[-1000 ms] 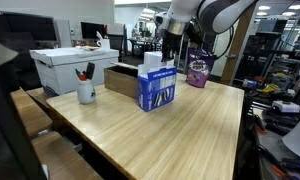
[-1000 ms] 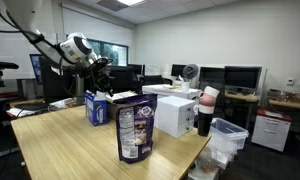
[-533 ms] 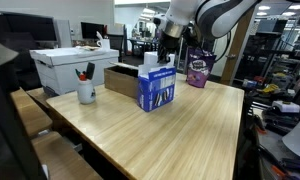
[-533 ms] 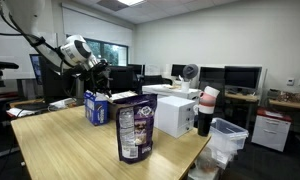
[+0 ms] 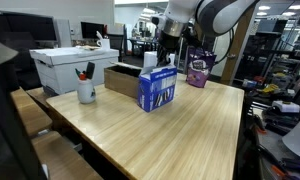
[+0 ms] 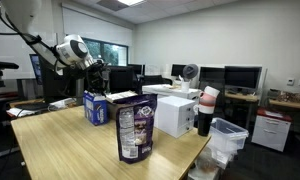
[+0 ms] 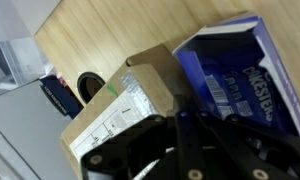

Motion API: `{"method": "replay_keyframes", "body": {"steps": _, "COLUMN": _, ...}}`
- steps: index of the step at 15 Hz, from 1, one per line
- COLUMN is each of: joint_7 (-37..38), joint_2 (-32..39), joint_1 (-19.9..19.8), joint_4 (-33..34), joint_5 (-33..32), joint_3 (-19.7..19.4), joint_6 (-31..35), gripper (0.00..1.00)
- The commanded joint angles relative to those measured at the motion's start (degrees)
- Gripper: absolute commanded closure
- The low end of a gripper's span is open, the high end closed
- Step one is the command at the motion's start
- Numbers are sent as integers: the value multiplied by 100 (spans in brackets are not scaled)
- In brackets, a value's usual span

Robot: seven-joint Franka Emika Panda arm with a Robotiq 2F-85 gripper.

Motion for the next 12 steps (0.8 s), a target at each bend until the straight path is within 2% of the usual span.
{"method": "replay_keyframes", "body": {"steps": 1, "joint_7": 84, "joint_2": -578, "joint_1": 191, "joint_4": -3, "joint_5": 765, "joint_3": 175, "joint_6": -1393, "gripper": 98}}
{"method": "replay_keyframes", "body": {"steps": 6, "joint_7": 677, "joint_2": -962, "joint_1": 245, "joint_4": 390, "joint_5": 1490, "joint_3": 252, "joint_6": -2966, "gripper": 98}}
{"method": "replay_keyframes", "body": {"steps": 12, "joint_7": 651, "joint_2": -1289, "joint_1": 89, "joint_4": 482, "joint_5": 2941, "joint_3": 7, "joint_6": -3727, "gripper": 99}}
